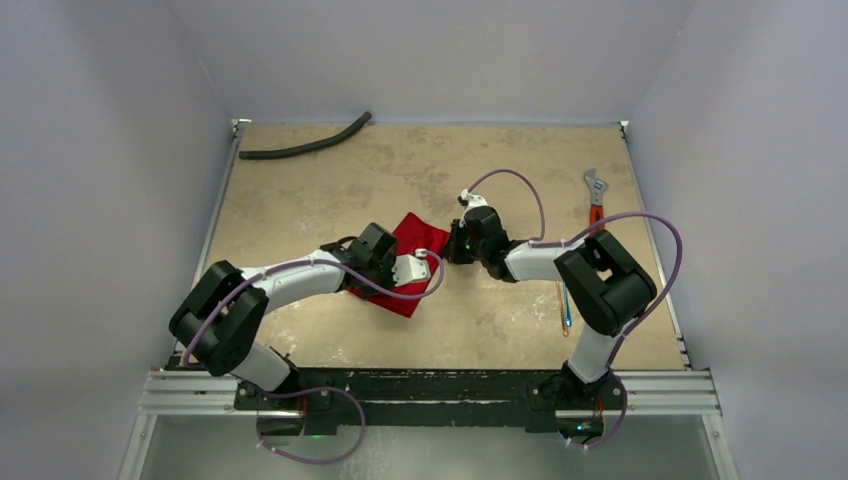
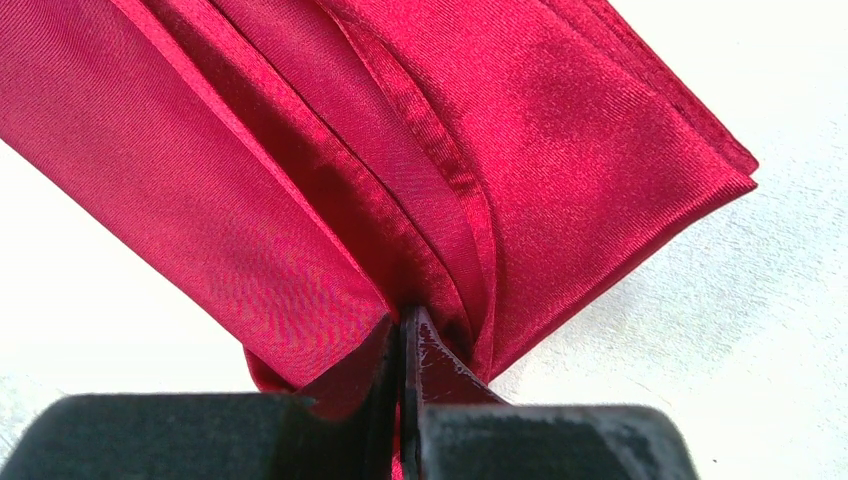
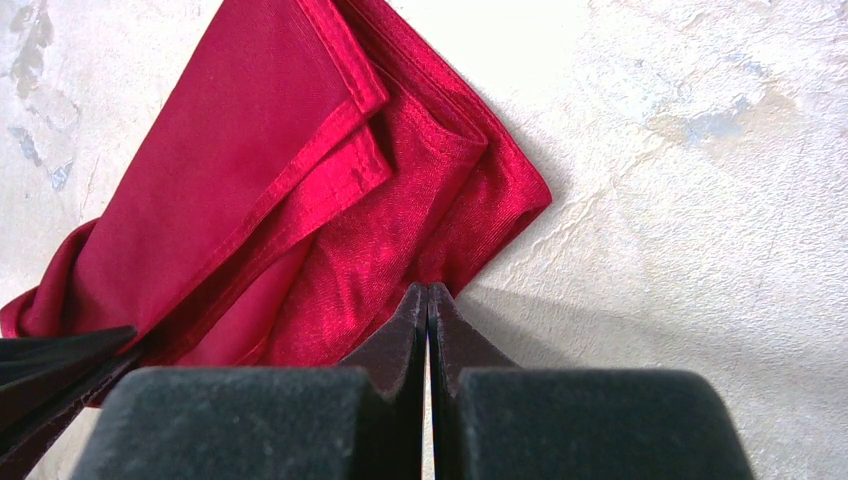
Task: Fold the napkin into a case and place the utensils inside
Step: Smooth out the 2/3-rectangle-folded napkin at the center of the board.
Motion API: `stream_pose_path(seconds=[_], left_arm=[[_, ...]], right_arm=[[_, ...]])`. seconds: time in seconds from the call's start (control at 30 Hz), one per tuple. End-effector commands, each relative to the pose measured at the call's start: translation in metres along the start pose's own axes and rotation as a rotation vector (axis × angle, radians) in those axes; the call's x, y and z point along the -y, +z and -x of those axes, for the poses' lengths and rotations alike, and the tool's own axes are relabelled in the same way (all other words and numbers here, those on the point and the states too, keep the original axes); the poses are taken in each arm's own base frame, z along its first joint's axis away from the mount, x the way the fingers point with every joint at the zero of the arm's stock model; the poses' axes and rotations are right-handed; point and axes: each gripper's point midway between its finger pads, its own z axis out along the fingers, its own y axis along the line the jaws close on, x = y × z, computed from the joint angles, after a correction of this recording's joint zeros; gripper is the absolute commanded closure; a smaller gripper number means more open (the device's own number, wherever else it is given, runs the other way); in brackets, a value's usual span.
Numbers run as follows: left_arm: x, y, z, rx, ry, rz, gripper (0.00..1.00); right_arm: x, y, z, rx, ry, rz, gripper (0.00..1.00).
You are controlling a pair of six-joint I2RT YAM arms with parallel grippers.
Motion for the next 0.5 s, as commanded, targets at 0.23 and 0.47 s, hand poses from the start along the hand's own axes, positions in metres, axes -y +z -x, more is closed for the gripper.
stream_pose_path(seconds=[0.23, 0.47], left_arm=[[-0.01, -0.018, 0.026, 0.071, -0.017, 0.004, 1.0], [0.001, -0.009, 0.012, 0.056, -0.008, -0.005, 1.0]], right_arm=[[0.019, -0.015, -0.008, -0.009, -0.001, -0.101, 1.0], [-0.017, -0.038, 0.027, 0.077, 0.001, 0.018, 1.0]])
